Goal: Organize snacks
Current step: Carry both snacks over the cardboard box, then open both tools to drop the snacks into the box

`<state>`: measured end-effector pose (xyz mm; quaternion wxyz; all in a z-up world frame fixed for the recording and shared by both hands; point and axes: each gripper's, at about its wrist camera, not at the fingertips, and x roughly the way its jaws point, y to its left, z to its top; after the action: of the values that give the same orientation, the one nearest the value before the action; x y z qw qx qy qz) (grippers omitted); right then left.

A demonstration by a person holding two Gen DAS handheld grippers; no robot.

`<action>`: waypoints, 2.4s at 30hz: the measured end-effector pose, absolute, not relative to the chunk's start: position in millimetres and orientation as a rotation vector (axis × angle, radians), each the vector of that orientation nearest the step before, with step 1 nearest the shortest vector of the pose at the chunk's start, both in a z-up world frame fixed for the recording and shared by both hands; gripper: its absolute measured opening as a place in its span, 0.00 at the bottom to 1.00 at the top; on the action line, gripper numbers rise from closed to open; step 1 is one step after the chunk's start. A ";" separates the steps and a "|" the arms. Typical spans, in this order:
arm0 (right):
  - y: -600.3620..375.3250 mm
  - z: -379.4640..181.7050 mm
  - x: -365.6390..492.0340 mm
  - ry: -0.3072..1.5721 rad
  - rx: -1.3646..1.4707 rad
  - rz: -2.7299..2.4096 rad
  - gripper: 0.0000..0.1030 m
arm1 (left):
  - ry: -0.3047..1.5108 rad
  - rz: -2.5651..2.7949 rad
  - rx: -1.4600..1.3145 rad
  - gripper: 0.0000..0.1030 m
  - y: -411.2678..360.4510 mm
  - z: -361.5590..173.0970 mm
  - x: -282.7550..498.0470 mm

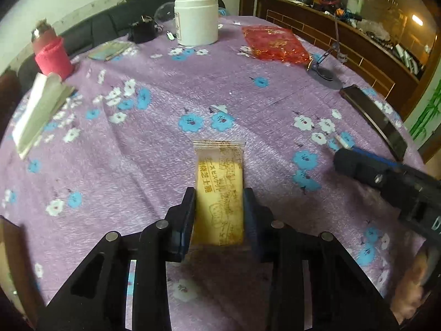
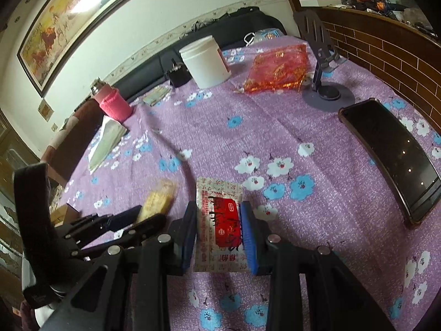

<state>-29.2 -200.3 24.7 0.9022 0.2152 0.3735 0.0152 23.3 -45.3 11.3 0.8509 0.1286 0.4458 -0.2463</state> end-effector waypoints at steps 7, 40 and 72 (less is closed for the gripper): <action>-194.6 35.8 -35.4 0.715 0.439 0.081 0.33 | 0.942 -0.531 0.126 0.32 -8.4 31.2 6.1; 57.0 93.7 -52.9 0.797 0.110 0.533 0.32 | 0.792 -0.090 -0.419 0.32 325.9 58.7 -136.6; 194.7 48.0 45.8 0.974 0.086 0.587 0.43 | 0.813 -0.108 -0.531 0.47 356.4 57.4 -64.4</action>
<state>45.8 194.7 48.0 0.8417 0.0409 0.4611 0.2778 -64.4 356.4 57.4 0.8831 -0.2550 0.3904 -0.0519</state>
